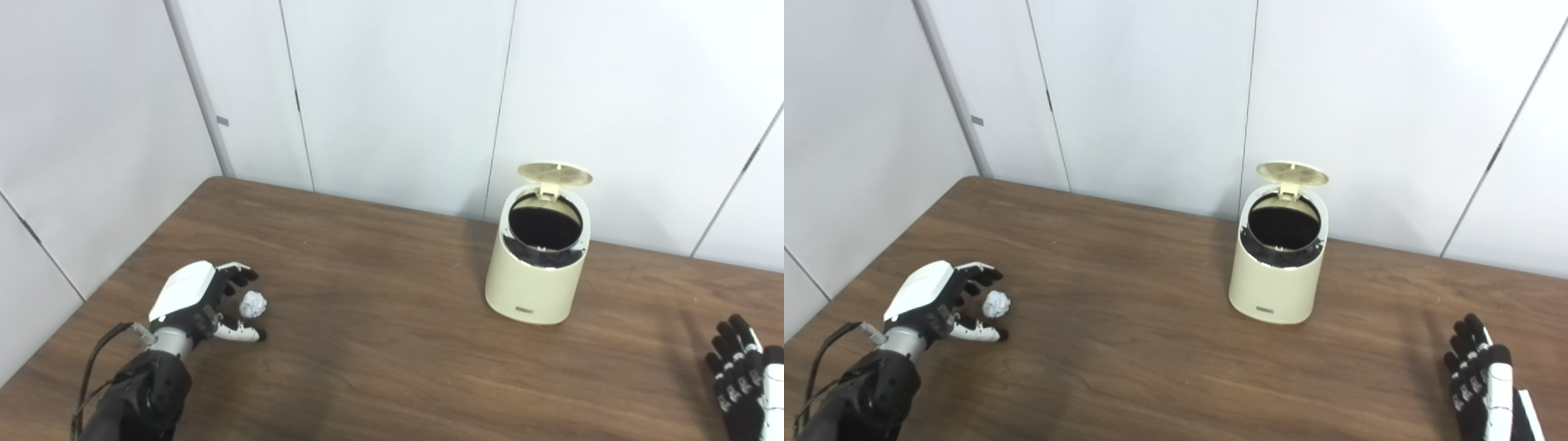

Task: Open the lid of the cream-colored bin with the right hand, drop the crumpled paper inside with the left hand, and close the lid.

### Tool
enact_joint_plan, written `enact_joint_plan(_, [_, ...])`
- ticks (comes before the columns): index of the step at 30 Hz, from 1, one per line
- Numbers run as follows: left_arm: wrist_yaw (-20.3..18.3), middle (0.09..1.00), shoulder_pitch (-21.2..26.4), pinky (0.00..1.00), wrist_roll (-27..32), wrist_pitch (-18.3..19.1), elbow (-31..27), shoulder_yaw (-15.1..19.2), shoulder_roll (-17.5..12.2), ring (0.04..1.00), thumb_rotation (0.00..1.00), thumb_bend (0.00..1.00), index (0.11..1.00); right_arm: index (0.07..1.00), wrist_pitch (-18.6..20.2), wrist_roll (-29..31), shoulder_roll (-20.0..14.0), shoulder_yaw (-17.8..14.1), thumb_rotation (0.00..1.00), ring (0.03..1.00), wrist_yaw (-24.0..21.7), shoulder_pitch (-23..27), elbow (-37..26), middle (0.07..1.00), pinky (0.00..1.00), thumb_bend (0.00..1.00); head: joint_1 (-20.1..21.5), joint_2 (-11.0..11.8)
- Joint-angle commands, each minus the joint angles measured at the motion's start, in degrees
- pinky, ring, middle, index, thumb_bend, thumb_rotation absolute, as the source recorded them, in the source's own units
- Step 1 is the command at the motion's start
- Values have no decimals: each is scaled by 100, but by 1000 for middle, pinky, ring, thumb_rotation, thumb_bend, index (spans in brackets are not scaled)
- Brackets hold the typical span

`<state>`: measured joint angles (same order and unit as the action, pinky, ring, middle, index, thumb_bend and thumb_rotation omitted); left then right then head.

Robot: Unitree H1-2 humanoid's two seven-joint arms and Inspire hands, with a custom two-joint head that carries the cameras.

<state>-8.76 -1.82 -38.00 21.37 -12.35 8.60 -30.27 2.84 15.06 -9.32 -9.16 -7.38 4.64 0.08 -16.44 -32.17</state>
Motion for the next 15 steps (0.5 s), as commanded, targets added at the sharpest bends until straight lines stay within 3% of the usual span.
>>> enact_joint_plan(1, [30, 757, 194, 599, -118, 130, -143, -10, -114, 704, 47, 808, 753, 985, -108, 93, -88, -24, 1000, 1000, -107, 107, -88, 982, 1000, 475, 5, -9])
enact_joint_plan(11, [-146, 712, 311, 567, -206, 488, -149, -195, -207, 663, 15, 788, 740, 991, -84, 29, -95, -16, 1000, 1000, -85, 62, -71, 992, 1000, 491, 29, -22])
enact_joint_plan(15, [-276, 722, 364, 612, -260, 534, -135, -242, -249, 698, 9, 776, 732, 996, -53, 110, -84, -24, 1000, 1000, -121, 57, -74, 994, 1000, 490, 51, -30])
